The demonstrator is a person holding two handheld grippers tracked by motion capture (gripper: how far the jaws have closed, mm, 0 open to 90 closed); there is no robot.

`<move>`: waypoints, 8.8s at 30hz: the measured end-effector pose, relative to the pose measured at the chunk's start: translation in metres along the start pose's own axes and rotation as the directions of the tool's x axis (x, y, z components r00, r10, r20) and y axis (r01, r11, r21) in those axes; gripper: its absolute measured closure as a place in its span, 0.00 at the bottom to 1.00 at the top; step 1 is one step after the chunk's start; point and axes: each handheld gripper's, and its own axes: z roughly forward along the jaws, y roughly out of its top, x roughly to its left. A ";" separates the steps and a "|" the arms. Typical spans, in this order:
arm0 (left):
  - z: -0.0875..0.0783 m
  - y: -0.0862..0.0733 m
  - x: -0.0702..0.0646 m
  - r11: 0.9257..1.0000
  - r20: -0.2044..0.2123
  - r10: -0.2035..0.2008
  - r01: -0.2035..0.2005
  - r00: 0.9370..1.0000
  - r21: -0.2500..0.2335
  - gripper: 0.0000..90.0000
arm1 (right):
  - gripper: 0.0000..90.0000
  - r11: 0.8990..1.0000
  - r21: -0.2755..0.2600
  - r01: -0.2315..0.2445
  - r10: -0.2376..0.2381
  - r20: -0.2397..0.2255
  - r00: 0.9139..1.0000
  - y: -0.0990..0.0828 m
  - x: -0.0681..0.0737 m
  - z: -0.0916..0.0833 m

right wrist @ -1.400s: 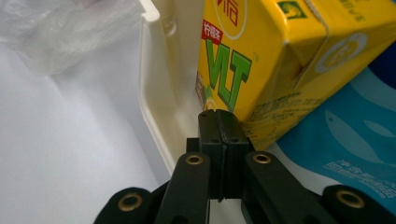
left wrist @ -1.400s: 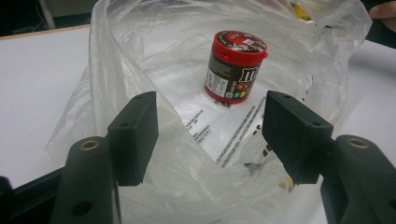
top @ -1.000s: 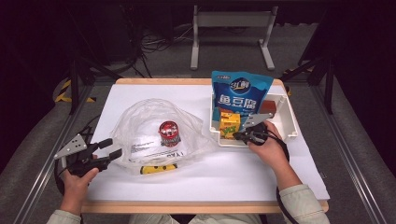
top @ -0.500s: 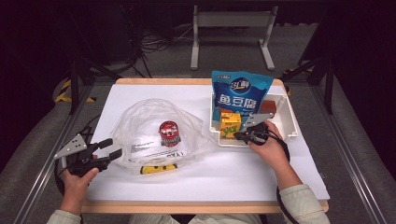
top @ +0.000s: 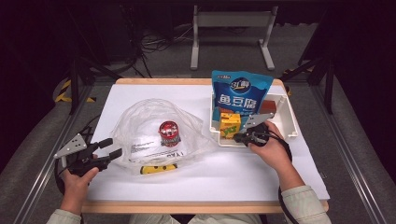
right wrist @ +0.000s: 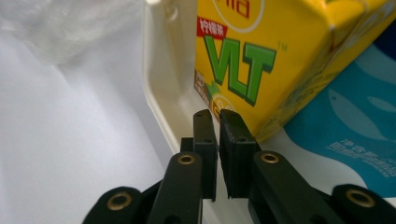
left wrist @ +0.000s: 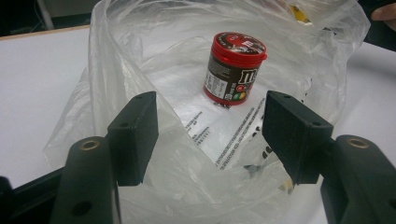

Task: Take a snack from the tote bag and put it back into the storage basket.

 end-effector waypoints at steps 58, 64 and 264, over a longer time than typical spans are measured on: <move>0.003 0.003 -0.002 1.000 0.007 0.013 -0.013 1.000 0.004 0.41 | 0.25 0.974 -0.223 0.042 -0.077 -0.151 0.985 0.109 0.073 -0.017; 0.003 0.003 -0.002 1.000 0.006 0.012 -0.012 1.000 0.003 0.41 | 0.25 0.971 -0.230 0.061 -0.100 -0.164 0.981 0.119 0.079 -0.009; 0.004 0.002 -0.001 1.000 0.016 0.010 -0.010 1.000 0.006 0.40 | 0.29 0.990 -0.113 0.086 -0.090 -0.030 0.995 0.126 0.042 -0.018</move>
